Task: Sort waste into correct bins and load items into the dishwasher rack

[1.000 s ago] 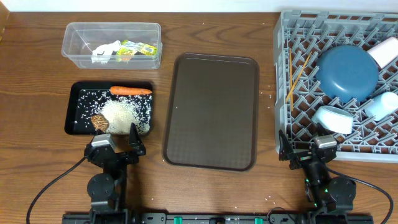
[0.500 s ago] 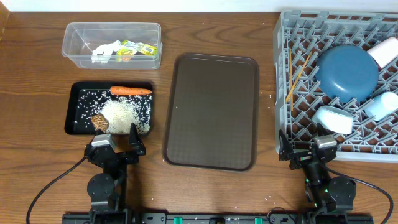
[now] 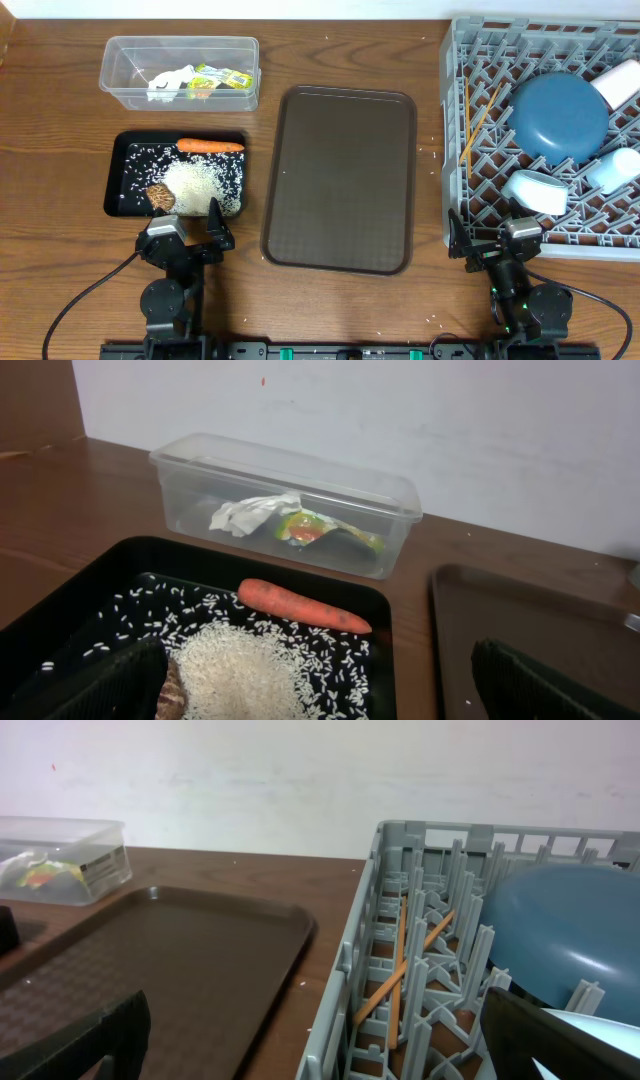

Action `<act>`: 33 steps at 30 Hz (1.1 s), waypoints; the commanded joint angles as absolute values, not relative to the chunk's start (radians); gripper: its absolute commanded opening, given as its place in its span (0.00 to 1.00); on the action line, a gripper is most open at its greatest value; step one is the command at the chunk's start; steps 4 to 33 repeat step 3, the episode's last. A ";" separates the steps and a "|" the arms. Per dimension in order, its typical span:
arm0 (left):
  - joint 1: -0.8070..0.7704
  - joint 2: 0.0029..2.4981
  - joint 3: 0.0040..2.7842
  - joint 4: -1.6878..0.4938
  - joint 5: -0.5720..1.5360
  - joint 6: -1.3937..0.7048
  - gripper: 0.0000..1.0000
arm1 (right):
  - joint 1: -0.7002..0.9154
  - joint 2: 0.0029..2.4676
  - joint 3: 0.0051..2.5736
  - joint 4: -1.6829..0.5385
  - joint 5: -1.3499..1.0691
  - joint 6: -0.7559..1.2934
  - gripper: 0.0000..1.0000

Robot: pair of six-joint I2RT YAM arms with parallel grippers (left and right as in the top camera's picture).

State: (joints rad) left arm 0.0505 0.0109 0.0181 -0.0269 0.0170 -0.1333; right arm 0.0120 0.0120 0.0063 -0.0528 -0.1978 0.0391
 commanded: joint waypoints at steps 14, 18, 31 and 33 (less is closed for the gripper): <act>0.055 0.004 0.004 -0.073 0.000 -0.128 0.98 | 0.000 0.007 0.006 -0.057 -0.192 0.021 0.99; 0.055 0.004 0.004 -0.073 0.000 -0.128 0.98 | 0.000 0.007 0.006 -0.057 -0.192 0.021 0.99; 0.055 0.004 0.004 -0.073 0.000 -0.128 0.98 | 0.000 0.007 0.006 -0.057 -0.192 0.021 0.99; 0.055 0.004 0.004 -0.073 0.000 -0.128 0.98 | 0.000 0.007 0.006 -0.057 -0.192 0.021 0.99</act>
